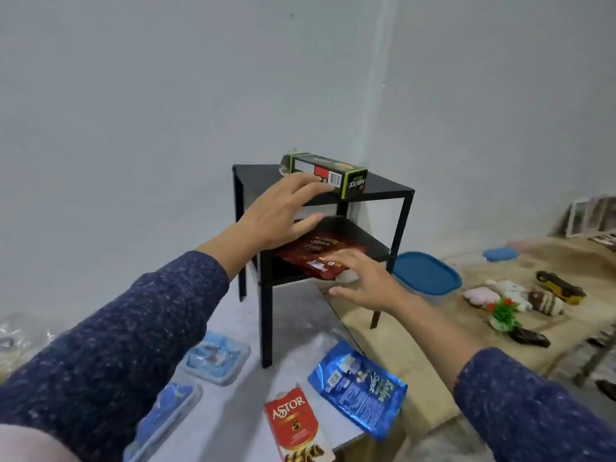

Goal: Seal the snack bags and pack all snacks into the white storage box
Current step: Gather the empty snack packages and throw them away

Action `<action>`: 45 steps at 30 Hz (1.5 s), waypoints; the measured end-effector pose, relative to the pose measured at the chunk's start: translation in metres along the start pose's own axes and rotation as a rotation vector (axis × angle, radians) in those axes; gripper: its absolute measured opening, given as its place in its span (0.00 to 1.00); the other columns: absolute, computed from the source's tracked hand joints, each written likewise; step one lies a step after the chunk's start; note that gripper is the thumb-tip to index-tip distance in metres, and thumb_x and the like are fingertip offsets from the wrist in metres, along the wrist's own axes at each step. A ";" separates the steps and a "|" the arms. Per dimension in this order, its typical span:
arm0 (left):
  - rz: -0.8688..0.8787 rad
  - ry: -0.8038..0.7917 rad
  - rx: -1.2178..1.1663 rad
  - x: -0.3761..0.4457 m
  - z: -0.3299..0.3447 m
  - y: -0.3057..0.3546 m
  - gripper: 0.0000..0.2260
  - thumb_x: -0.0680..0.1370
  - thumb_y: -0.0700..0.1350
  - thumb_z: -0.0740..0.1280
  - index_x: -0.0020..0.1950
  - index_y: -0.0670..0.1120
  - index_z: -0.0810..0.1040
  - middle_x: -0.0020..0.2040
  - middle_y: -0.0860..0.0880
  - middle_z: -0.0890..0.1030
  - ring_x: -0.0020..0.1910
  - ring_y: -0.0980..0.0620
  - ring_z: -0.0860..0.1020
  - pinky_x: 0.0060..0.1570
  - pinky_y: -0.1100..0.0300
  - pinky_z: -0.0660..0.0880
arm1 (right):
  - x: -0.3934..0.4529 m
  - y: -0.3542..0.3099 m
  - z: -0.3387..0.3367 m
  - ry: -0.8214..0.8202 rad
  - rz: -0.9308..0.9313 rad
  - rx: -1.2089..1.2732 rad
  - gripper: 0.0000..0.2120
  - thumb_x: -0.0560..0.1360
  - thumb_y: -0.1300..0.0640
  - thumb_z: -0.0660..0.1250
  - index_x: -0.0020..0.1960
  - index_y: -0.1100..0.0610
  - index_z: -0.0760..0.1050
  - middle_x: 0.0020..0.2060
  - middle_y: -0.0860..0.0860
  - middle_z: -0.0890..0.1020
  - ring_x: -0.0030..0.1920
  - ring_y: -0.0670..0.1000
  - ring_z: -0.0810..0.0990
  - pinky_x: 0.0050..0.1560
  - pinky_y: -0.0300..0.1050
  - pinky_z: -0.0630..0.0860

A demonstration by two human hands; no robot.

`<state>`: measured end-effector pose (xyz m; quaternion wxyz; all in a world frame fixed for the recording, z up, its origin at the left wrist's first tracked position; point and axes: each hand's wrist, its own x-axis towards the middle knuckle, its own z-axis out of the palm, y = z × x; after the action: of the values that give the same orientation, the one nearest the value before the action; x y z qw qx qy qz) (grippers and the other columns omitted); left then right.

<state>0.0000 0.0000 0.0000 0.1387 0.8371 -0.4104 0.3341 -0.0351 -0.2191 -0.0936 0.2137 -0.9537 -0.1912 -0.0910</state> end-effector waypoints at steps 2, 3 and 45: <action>0.026 -0.019 0.048 0.017 0.014 0.000 0.21 0.78 0.55 0.60 0.70 0.52 0.68 0.70 0.45 0.68 0.69 0.47 0.67 0.68 0.53 0.66 | 0.009 0.019 -0.007 -0.045 -0.062 0.018 0.29 0.71 0.45 0.70 0.69 0.40 0.65 0.70 0.46 0.67 0.70 0.46 0.65 0.71 0.50 0.66; 0.027 -0.031 0.080 0.025 0.021 -0.001 0.21 0.77 0.56 0.60 0.69 0.53 0.69 0.71 0.45 0.67 0.70 0.47 0.65 0.69 0.51 0.66 | 0.016 0.029 -0.008 -0.073 -0.096 0.008 0.29 0.71 0.45 0.71 0.69 0.40 0.65 0.70 0.46 0.66 0.70 0.46 0.65 0.72 0.49 0.65; -0.278 0.188 0.251 0.047 -0.035 0.053 0.13 0.79 0.51 0.53 0.61 0.57 0.70 0.67 0.34 0.65 0.63 0.35 0.69 0.61 0.50 0.72 | 0.027 -0.009 -0.053 -0.237 -0.350 0.111 0.13 0.77 0.63 0.62 0.57 0.54 0.81 0.60 0.52 0.79 0.61 0.50 0.76 0.65 0.46 0.73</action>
<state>-0.0362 -0.0433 0.0553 0.1158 0.8614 -0.2316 0.4369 -0.0195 -0.2263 -0.0357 0.2228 -0.8967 -0.3824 -0.0031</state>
